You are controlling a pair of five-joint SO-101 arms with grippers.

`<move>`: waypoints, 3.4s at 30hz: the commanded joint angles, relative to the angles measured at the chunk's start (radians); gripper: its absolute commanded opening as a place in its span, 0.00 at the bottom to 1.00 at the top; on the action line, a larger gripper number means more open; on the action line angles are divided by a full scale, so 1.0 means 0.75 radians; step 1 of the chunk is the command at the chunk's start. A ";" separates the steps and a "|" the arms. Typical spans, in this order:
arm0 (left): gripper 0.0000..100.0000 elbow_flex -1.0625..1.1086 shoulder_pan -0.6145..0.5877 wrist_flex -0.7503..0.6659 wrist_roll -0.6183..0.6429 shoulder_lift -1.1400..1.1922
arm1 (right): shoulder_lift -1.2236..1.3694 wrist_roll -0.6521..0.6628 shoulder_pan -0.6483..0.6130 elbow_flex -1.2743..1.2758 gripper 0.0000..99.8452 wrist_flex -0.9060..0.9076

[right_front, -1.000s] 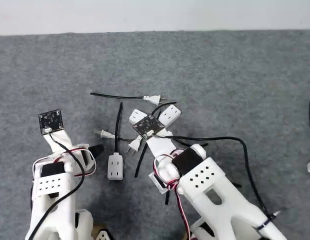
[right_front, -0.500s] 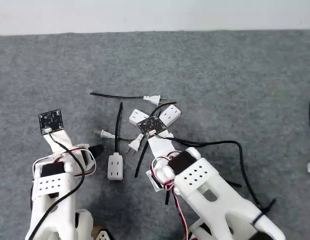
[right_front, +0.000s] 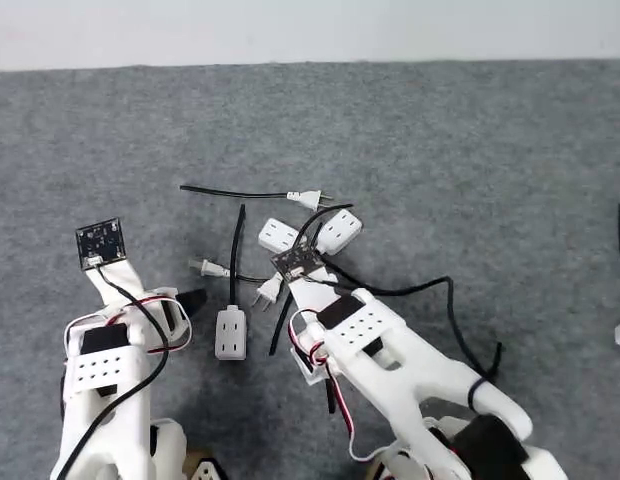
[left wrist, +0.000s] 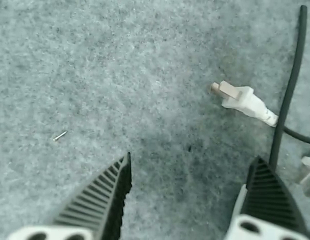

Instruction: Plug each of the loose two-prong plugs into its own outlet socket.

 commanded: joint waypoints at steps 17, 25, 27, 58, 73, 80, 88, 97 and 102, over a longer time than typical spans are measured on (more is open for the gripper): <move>0.34 -0.009 -0.008 -0.035 0.014 0.000 | -0.316 0.250 0.148 -0.861 0.01 0.693; 0.34 -0.009 -0.010 -0.033 0.014 0.002 | 0.146 0.252 0.144 -1.295 0.01 0.819; 0.34 -0.009 -0.010 -0.033 0.014 0.004 | 0.259 0.252 0.144 -1.322 0.01 0.742; 0.34 -0.009 -0.014 -0.035 0.012 0.006 | 0.799 0.366 0.109 -1.246 0.10 -0.048; 0.34 -0.009 -0.014 -0.037 0.012 0.006 | 0.799 0.366 0.109 -1.074 0.03 -0.193; 0.34 -0.009 -0.014 -0.035 0.012 0.006 | 0.746 0.225 0.116 -1.076 0.01 -0.161; 0.34 -0.007 -0.006 -0.002 0.008 0.000 | 0.476 -0.325 0.081 -1.025 0.01 0.077; 0.34 0.011 0.102 0.061 -0.072 -0.094 | 0.136 -0.440 0.130 -0.661 0.01 -0.146; 0.34 0.099 0.329 0.331 -0.076 -0.446 | 0.044 -0.434 0.210 -0.593 0.01 -0.148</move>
